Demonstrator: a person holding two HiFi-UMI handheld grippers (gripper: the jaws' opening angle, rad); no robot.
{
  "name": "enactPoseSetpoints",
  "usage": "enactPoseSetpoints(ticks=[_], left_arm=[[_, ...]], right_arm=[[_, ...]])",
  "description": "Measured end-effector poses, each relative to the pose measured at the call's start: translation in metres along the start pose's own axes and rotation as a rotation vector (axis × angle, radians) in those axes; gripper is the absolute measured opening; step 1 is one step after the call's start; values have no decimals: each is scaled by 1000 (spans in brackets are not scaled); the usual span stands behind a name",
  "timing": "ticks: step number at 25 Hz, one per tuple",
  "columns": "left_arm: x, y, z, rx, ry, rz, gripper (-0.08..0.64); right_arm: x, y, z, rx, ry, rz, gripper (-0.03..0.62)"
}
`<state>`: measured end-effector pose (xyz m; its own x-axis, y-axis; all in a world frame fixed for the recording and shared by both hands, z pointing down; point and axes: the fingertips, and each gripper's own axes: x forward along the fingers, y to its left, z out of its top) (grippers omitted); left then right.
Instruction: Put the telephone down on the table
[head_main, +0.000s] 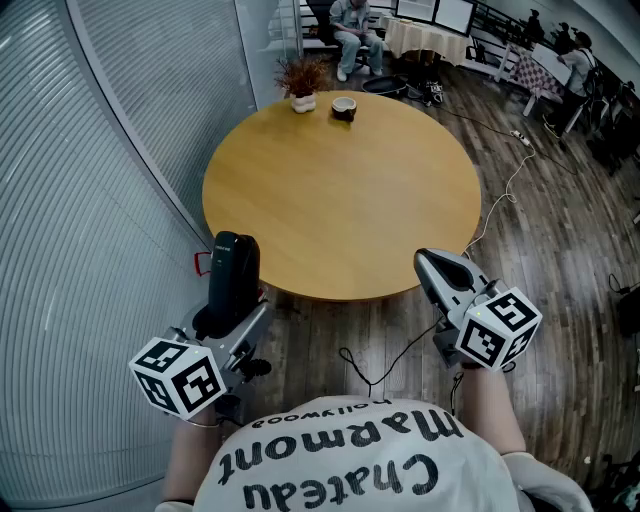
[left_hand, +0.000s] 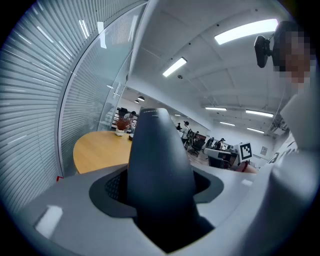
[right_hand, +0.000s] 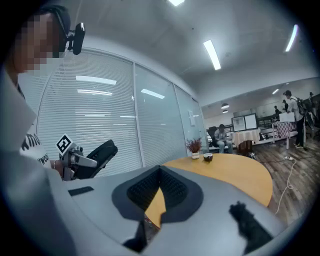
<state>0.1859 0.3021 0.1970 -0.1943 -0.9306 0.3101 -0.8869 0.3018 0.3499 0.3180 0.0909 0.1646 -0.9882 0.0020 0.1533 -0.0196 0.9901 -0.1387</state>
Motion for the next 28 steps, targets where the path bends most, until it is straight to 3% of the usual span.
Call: enactPoseSetpoints(ticks=[11,16,22,28], left_arm=[[5,-4,8,1,-8,5,302],[14,6,8,0,-13,26,302],[24,22,13,6,-3,55,302],[38,35,33,48,13,19,302]], right_arm=[[-2,-13,2,2,2,-12,14],[2,-22,-1,22,12,15,14],[14,-40,-15,60,15,-14,14],[29,-49,-11,85,-17,-25,14]])
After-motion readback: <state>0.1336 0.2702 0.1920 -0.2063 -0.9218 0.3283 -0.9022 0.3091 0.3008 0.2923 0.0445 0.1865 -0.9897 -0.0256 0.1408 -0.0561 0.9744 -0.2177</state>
